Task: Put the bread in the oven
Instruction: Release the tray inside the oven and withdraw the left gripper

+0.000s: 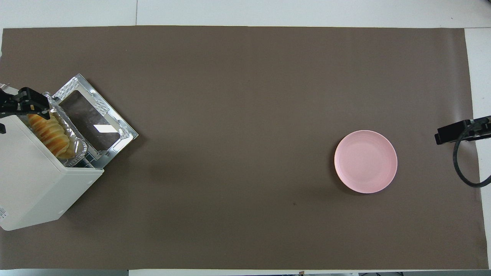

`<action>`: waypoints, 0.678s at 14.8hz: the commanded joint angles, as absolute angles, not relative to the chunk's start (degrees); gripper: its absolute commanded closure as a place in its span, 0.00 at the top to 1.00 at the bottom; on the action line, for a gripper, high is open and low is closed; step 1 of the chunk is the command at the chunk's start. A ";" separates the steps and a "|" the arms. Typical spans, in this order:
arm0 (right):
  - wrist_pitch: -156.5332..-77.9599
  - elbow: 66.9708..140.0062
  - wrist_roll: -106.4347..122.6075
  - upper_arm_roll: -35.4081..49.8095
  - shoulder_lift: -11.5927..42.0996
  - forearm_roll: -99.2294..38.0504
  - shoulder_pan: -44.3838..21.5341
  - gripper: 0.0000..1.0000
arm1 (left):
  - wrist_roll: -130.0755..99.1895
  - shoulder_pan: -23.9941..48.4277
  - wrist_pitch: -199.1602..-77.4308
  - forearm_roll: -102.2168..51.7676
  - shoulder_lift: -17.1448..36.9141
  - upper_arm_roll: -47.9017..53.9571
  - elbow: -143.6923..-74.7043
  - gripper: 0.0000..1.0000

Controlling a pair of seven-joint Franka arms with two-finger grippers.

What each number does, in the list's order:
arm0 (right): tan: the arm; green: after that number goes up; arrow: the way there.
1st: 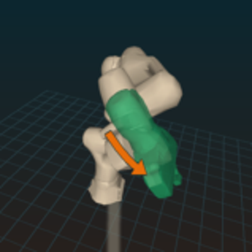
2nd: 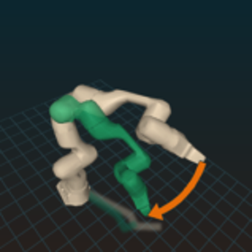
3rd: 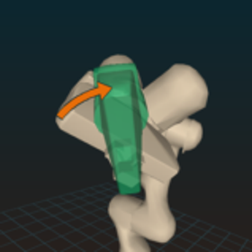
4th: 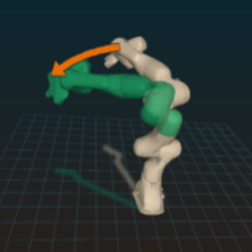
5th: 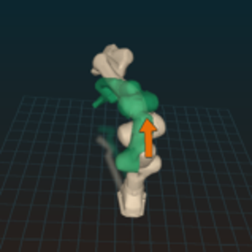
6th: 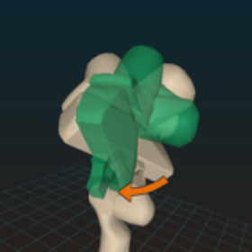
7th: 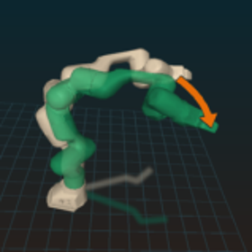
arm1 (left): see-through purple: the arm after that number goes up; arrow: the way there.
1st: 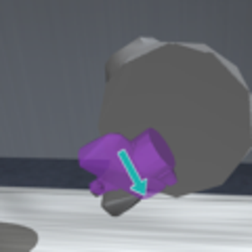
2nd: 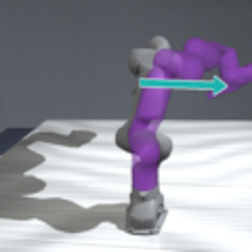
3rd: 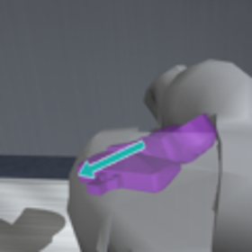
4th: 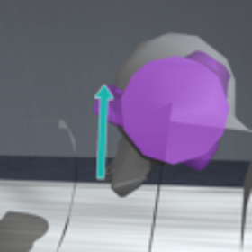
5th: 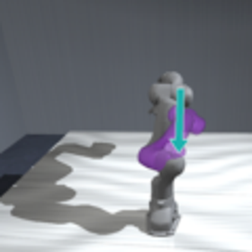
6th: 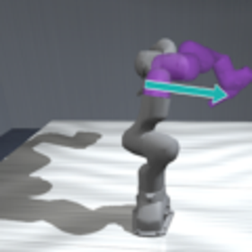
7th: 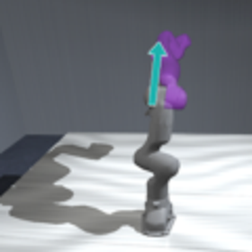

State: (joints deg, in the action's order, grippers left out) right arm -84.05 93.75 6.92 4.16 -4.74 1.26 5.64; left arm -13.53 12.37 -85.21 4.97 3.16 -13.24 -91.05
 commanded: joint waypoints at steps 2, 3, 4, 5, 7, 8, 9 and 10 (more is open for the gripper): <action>-83.76 94.83 7.82 4.66 -5.80 1.05 6.42 1.00 | -10.28 14.58 -80.69 5.10 -0.88 -12.40 -93.16 1.00; -83.76 94.83 7.82 4.66 -5.89 1.05 6.42 1.00 | -10.28 14.85 -80.51 4.05 -0.79 -12.22 -93.16 1.00; -83.76 94.83 7.82 4.66 -5.89 1.05 6.42 1.00 | -10.20 14.16 -80.59 1.95 -0.97 -11.61 -93.60 1.00; -83.76 94.83 7.82 4.66 -5.89 1.05 6.42 1.00 | -7.24 11.02 -83.73 0.02 -3.32 -9.86 -98.22 1.00; -83.76 94.83 7.82 4.66 -5.80 1.05 6.42 1.00 | -3.61 10.46 -84.55 -0.18 -2.21 -10.02 -96.95 1.00; -83.76 94.83 7.82 4.66 -5.89 1.05 6.42 1.00 | -3.78 10.37 -83.51 -0.52 0.06 -10.02 -93.90 1.00; -83.76 94.83 7.82 4.66 -5.80 1.05 6.42 1.00 | -3.95 10.98 -80.36 -0.44 2.35 -9.93 -91.00 1.00; -83.76 94.83 7.82 4.66 -5.80 1.05 6.42 1.00 | -3.96 11.07 -77.72 0.08 2.89 -9.76 -90.10 1.00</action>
